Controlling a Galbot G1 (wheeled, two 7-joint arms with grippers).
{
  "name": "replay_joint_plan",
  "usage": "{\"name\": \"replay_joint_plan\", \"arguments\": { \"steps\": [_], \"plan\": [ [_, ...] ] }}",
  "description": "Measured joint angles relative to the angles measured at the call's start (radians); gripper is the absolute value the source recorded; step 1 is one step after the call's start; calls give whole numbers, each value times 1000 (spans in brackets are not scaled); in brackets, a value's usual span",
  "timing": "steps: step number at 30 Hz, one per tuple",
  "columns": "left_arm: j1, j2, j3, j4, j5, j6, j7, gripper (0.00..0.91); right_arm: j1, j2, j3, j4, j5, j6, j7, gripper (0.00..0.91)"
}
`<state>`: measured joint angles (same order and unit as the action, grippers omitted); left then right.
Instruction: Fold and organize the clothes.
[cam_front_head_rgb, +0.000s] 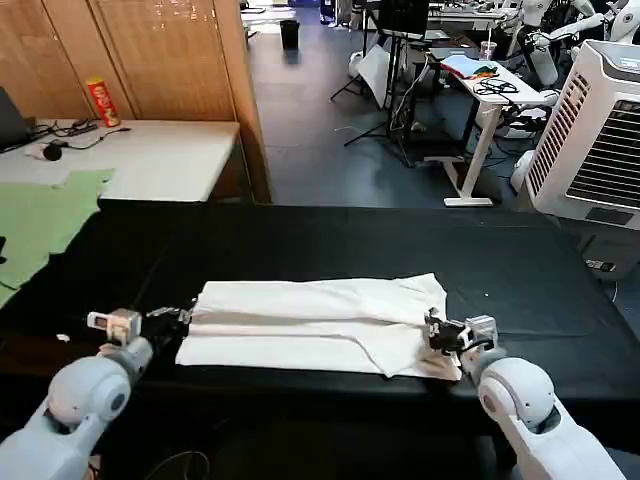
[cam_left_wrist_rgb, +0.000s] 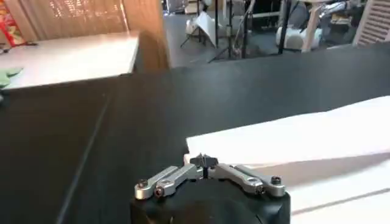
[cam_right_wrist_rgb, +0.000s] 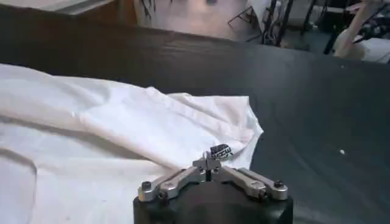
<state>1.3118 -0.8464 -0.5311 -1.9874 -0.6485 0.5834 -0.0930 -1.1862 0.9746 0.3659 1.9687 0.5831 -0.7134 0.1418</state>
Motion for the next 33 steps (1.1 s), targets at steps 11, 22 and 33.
{"name": "replay_joint_plan", "arguments": {
  "steps": [11,22,33],
  "plan": [
    [86,-39,-11,-48,92,12,-9,878,-28,-7,11,33,-3,-23,-24,878],
    [112,-36,-71,-114,55,44,-24,878,-26,-7,104,80,27,-23,-16,878],
    [-90,-95,-40,44,-127,-28,-69,878,131,102,55,-109,-70,113,31,878]
  ]
}}
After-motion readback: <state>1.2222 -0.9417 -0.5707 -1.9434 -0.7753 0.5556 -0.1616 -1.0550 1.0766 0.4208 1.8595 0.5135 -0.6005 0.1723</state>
